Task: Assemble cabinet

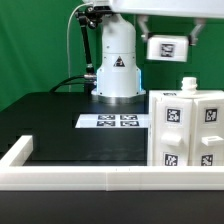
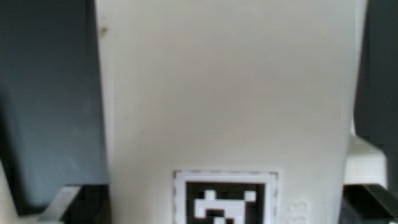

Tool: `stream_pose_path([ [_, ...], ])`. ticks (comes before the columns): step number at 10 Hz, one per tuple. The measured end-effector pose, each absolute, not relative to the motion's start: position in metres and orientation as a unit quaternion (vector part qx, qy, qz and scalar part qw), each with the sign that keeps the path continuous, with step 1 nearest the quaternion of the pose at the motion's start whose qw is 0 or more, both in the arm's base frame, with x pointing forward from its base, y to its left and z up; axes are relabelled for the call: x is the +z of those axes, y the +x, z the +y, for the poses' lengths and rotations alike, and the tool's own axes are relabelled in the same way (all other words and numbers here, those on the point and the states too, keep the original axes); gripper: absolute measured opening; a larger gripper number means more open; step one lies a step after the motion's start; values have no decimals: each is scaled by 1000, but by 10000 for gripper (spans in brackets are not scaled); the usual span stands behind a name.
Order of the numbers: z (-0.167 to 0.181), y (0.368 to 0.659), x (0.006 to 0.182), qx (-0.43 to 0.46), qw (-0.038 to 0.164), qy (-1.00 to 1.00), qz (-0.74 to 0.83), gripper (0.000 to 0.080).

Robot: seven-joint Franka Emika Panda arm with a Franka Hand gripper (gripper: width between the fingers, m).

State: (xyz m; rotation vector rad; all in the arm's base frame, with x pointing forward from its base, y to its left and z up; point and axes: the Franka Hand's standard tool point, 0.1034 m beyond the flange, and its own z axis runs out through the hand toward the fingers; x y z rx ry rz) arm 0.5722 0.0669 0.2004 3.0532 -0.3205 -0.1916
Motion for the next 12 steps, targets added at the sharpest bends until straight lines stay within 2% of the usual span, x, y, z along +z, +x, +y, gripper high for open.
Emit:
stream_pose_path([
  [4,66,571,197,-64,33,992,-100,554],
  [7,66,570,186,-62,33,995,-73,554],
  [12,79,600,178,-43,35,996,-65,554],
])
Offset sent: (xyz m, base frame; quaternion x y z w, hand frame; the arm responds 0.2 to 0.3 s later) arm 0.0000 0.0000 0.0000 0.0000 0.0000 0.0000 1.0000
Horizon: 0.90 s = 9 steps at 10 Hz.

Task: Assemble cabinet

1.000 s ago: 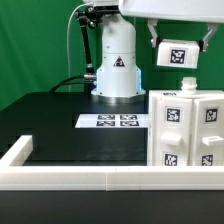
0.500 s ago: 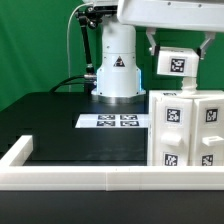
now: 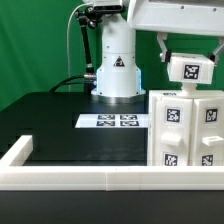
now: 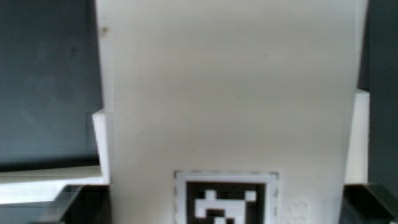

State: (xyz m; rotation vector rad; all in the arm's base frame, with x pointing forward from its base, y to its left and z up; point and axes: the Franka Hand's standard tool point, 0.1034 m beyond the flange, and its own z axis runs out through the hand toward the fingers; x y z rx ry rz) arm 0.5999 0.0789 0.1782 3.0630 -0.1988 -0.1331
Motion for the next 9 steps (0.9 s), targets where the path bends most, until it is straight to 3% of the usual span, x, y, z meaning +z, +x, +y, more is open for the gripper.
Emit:
stream_pose_path([
  [9,81,602,165,-40,36,997,-55,554],
])
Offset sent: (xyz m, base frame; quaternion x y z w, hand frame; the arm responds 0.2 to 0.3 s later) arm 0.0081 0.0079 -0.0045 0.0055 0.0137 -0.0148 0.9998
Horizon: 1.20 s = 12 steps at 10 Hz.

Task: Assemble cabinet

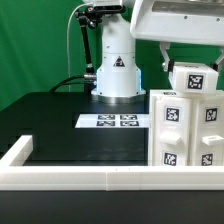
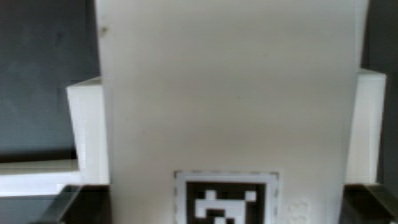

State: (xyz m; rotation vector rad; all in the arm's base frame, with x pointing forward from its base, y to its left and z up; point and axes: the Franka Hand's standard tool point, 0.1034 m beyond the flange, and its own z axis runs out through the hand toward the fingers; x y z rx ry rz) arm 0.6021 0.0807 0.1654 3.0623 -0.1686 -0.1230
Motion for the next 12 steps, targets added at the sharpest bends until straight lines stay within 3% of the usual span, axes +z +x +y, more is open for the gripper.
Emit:
stream_pose_path([
  [2,81,602,165,-40,36,997,-55,554],
  [3,81,602,165,-40,36,997,-55,706],
  [4,81,602,165,-41,36,997,-55,706],
  [5,81,602,165,-41,36,997,-55,780],
  [8,81,604,165,-31,34,998,-52,796],
  [12,85,591,165,35,15,998,-46,796],
])
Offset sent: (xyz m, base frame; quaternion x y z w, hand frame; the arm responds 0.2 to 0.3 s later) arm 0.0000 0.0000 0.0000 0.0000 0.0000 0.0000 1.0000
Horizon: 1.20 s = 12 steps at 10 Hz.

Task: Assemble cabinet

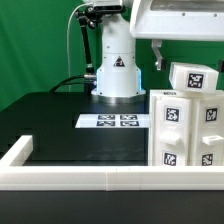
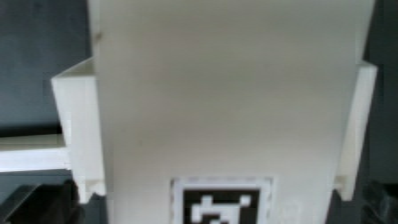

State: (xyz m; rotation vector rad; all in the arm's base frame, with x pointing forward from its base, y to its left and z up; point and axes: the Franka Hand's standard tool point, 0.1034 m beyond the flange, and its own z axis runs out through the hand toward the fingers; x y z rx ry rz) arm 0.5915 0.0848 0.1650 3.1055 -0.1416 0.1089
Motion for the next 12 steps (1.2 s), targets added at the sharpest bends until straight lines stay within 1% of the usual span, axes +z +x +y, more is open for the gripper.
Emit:
stream_pose_path([
  [4,80,591,161,28,18,998,-46,796],
  [5,79,591,161,28,18,998,-46,669],
  [6,79,591,161,28,18,998,-47,669],
  [7,79,591,161,28,18,998,-47,559],
  [10,79,591,161,29,18,998,-53,560],
  [12,81,591,161,29,12,993,-117,560],
])
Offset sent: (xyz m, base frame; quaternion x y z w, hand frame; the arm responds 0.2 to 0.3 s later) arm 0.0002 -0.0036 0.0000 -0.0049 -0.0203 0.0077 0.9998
